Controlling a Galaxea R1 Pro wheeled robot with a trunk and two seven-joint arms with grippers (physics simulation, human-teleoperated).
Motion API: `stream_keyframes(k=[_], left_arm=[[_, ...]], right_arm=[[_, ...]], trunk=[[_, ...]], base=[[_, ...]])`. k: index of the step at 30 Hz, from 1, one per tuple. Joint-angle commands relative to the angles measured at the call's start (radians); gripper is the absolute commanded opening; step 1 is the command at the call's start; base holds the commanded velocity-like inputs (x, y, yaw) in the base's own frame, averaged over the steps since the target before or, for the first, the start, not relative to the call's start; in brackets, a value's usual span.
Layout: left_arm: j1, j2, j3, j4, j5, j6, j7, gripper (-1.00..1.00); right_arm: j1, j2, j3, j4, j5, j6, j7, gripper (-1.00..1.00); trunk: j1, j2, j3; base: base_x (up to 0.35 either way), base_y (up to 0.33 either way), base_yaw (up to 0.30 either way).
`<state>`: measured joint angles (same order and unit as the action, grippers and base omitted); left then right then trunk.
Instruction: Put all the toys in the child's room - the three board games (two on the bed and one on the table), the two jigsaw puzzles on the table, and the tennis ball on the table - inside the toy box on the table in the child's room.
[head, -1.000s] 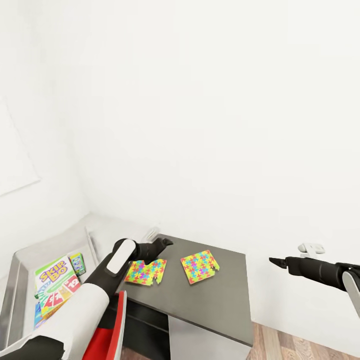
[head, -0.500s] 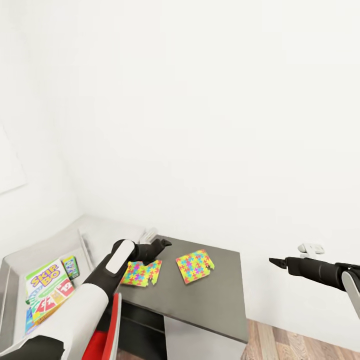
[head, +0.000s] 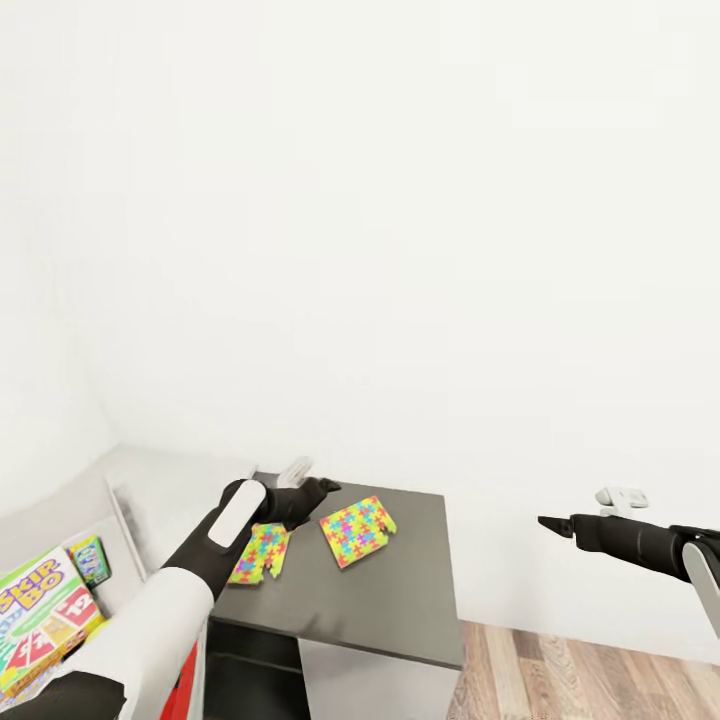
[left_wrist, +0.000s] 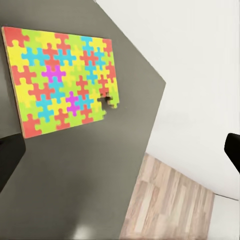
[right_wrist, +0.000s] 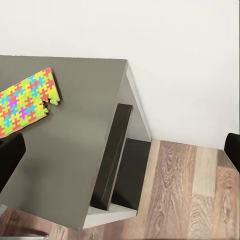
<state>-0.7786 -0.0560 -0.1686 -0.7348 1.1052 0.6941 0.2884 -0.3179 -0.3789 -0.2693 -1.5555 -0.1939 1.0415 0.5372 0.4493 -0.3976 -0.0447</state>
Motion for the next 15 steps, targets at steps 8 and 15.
stream_keyframes(k=[8, 15], left_arm=[[-0.001, 0.003, -0.001, -0.002, 0.013, 0.001, 0.007, 1.00], [0.000, 0.009, 0.000, -0.002, 0.016, 0.001, 0.007, 1.00]], right_arm=[[-0.001, 0.000, 0.000, 0.002, 0.000, 0.006, 0.003, 1.00], [-0.001, 0.001, 0.000, 0.003, 0.001, 0.006, 0.003, 1.00]], trunk=[[0.001, -0.002, -0.002], [0.001, -0.002, -0.002]], base=[[0.000, 0.000, -0.276], [0.006, 0.000, -0.239]])
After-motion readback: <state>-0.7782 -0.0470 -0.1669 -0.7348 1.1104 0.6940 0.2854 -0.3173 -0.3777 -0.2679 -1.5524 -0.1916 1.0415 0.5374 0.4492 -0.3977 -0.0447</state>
